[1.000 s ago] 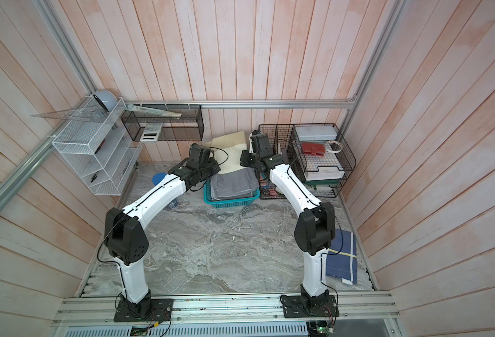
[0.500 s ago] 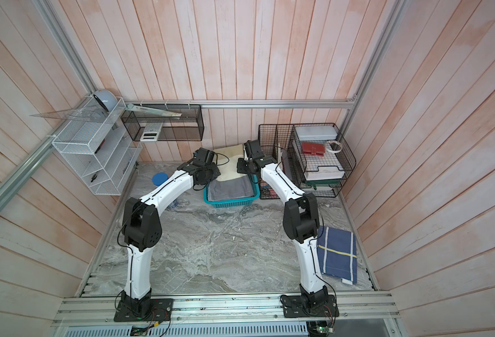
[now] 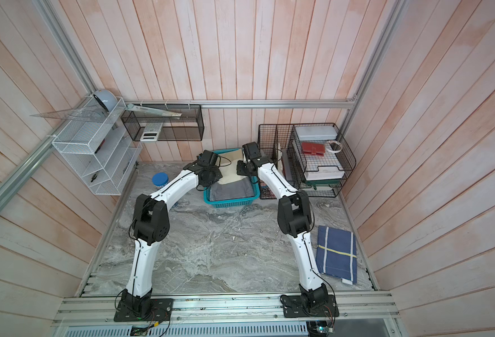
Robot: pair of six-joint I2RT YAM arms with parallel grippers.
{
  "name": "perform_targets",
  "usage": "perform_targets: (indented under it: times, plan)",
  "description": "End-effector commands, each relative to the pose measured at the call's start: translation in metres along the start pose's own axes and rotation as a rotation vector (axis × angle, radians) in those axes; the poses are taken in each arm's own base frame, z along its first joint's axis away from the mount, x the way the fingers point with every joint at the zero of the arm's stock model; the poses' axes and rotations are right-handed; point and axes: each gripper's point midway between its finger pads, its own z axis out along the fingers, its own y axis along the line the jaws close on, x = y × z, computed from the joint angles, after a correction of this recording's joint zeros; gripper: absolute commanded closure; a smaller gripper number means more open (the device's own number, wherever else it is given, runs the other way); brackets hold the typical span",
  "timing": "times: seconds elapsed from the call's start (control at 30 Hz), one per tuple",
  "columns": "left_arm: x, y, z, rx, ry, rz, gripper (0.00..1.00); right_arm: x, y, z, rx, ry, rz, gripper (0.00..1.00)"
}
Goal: Put the folded pillowcase in the basket
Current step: Place the pillowcase in the basket.
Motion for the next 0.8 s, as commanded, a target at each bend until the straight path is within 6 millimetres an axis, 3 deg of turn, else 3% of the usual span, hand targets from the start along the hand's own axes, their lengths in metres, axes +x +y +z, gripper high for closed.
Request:
perform_targets:
  times: [0.0, 0.1, 0.2, 0.33, 0.6, 0.77]
  plan:
    - [-0.008, 0.029, 0.006, -0.107, -0.003, 0.012, 0.97, -0.016, -0.029, -0.001, 0.087, -0.036, 0.014, 1.0]
    - [-0.01, 0.034, 0.004, -0.129, -0.019, 0.004, 0.87, -0.018, -0.029, 0.001, 0.085, -0.033, 0.013, 1.0]
    - [-0.015, 0.033, -0.003, -0.127, -0.041, -0.002, 0.75, -0.019, -0.027, 0.002, 0.082, -0.029, 0.009, 0.84]
    - [-0.024, 0.028, -0.015, -0.114, -0.065, -0.001, 0.56, -0.024, -0.026, -0.004, 0.085, -0.038, 0.005, 0.71]
    - [-0.038, 0.013, -0.057, 0.0, -0.14, -0.024, 0.44, -0.037, -0.01, -0.037, 0.066, -0.085, -0.013, 0.64]
    - [-0.039, 0.003, -0.076, 0.06, -0.129, -0.024, 0.41, -0.029, 0.006, -0.057, 0.051, -0.085, -0.033, 0.62]
